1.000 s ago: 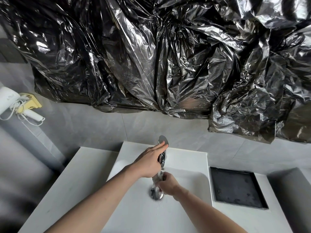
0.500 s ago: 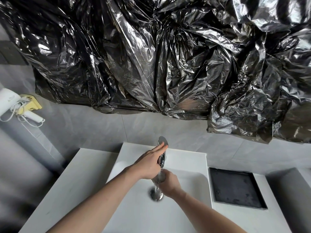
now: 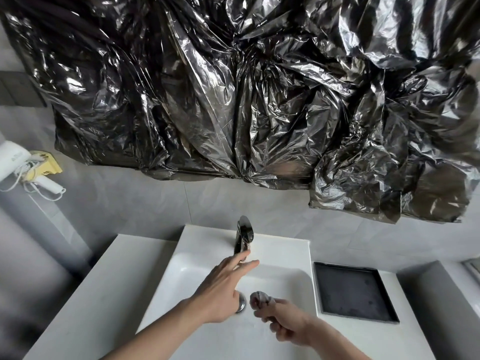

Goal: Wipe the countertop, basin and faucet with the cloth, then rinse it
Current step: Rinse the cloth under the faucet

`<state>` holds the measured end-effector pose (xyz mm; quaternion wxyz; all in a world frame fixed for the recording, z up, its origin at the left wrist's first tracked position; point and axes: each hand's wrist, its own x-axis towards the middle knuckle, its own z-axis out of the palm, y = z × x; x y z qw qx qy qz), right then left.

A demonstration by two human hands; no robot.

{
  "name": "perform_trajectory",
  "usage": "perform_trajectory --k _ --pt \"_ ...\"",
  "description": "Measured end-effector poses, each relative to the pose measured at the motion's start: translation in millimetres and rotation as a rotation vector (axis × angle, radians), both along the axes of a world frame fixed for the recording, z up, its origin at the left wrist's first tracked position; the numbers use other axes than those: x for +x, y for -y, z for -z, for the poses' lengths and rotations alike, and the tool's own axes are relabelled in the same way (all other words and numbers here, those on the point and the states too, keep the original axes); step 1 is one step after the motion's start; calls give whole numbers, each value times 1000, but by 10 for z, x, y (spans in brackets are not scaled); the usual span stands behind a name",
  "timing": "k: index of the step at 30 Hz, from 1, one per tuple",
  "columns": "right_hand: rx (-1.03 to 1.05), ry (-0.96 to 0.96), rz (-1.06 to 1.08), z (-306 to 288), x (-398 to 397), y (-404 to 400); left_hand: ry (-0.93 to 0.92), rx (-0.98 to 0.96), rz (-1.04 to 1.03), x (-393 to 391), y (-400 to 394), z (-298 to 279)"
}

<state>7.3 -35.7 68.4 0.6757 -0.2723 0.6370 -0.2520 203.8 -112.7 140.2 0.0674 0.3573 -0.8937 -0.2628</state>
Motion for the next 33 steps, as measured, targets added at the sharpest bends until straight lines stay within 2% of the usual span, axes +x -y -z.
perform_trajectory --k 4,8,13,21,24,28,33 --pt "-27 138 -116 -330 -82 -98 37 -53 126 162 -283 33" --pt "-58 218 -202 -761 8 -107 115 -192 248 160 -366 -51" --pt "-102 135 -317 -1090 224 -43 197 -436 145 73 -317 -151" --pt "-263 -684 -458 -1069 577 28 539 -460 32 -174 -283 -471" --pt "-378 -969 -558 -1049 606 25 567 -397 -6 -233 -286 -488" --pt "-468 -1222 -616 -1008 623 -47 563 -222 -82 -273 -276 -415" --pt "-558 -1359 -645 -917 612 -81 529 112 -186 -283 -260 -394"
